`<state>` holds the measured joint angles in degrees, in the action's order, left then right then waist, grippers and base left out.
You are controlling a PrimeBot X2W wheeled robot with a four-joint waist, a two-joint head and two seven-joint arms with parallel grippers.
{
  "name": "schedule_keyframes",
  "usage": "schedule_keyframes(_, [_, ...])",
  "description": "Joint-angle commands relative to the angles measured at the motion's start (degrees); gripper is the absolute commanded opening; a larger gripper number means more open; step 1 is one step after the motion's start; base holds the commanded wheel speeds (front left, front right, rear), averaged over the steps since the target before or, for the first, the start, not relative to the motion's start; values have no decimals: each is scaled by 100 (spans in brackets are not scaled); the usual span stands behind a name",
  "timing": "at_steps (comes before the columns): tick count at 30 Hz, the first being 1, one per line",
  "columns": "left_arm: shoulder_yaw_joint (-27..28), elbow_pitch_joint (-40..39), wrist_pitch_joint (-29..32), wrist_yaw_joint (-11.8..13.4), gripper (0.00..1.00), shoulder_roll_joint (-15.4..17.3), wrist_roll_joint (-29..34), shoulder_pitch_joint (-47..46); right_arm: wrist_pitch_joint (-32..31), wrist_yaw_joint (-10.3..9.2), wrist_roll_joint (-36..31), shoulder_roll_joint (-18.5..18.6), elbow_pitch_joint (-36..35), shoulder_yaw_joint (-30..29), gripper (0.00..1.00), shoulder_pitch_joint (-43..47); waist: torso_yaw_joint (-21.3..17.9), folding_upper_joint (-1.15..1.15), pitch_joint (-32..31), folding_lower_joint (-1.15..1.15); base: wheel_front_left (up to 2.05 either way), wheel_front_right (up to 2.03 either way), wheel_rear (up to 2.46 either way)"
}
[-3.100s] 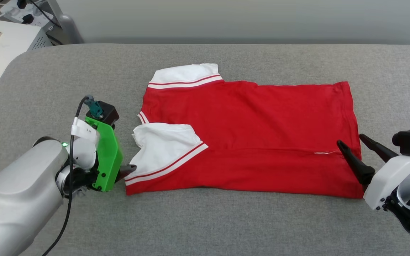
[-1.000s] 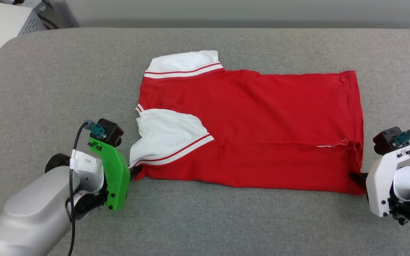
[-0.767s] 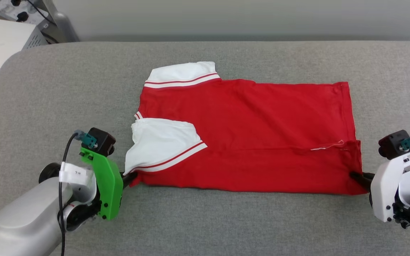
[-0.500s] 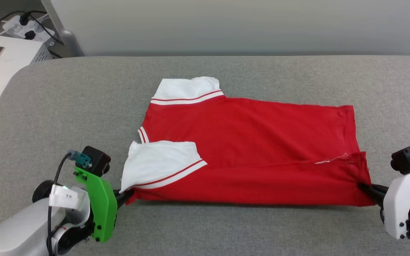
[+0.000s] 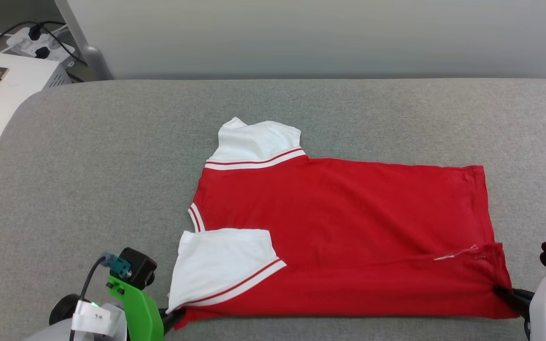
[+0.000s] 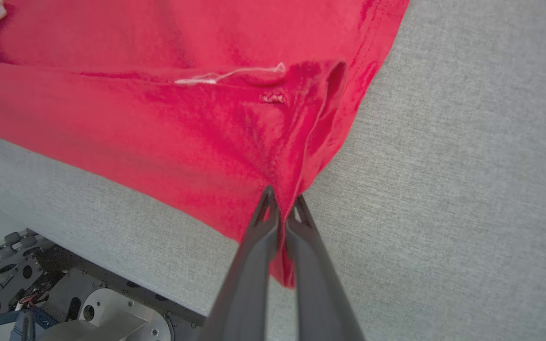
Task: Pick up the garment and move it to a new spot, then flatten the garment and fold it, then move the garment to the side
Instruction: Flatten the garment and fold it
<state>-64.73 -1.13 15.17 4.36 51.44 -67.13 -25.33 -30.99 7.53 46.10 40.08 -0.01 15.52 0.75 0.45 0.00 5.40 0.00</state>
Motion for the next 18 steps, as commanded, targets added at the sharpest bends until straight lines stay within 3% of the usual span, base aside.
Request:
schedule_keyframes(1, [-22, 1, -33, 55, 0, 33, -42, 124, -59, -4, -58, -55, -18, -78, 0, 124, -2, 0, 54, 0, 0, 0, 0])
schedule_keyframes(12, [-121, 653, -173, -52, 0, -293, -214, 384, -155, -4, -278, -558, 586, -196, 0, 308, 31, 0, 244, 0, 0, 0, 0])
schedule_keyframes(13, [-106, 692, -220, -48, 0, -319, -197, 374, -111, -4, -289, -590, 639, -193, 7, 296, 40, 0, 232, 0, 0, 0, 0])
schedule_keyframes(14, [-82, 735, -288, -33, 49, -337, -156, 347, -34, -4, -320, -622, 694, -196, 22, 282, 50, 0, 209, 0, 0, 0, 0])
schedule_keyframes(15, [-59, 756, -352, -17, 100, -342, -112, 322, 39, -4, -338, -651, 725, -203, 67, 270, 56, 0, 187, 0, 0, 0, 0])
schedule_keyframes(16, [-29, 768, -419, -4, 100, -339, -78, 297, 137, -4, -351, -693, 750, -225, 100, 256, 66, 0, 153, 0, 0, 0, 0])
schedule_keyframes(18, [30, 765, -515, 5, 100, -285, -43, 261, 306, -4, -404, -723, 727, -247, 100, 237, 72, 0, 86, 0, 0, 0, 0])
